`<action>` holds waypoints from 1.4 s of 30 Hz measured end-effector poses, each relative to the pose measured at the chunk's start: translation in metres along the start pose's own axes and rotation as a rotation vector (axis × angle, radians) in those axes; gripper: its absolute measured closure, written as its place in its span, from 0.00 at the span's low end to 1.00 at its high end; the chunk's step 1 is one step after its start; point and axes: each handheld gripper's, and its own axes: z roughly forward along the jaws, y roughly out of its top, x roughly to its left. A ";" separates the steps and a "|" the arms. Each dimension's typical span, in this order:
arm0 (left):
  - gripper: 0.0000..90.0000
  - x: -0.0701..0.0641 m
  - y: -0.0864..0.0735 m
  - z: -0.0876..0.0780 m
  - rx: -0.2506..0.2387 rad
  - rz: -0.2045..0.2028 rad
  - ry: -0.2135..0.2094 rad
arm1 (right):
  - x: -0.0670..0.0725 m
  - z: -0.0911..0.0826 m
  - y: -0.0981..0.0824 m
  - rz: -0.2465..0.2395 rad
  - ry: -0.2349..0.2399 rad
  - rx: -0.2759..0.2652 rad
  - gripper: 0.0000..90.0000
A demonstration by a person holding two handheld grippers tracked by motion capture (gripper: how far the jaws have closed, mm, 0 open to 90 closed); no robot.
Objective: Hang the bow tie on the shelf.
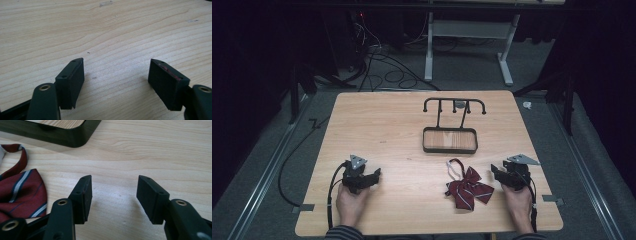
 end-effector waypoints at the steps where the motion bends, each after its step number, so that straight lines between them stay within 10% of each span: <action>1: 0.33 0.000 0.000 0.000 0.000 0.000 0.000 | 0.001 -0.001 0.000 0.000 0.002 -0.002 0.54; 42: 0.33 0.000 0.000 0.000 0.001 0.001 0.000 | 0.043 -0.012 0.028 -0.083 0.168 -0.012 0.64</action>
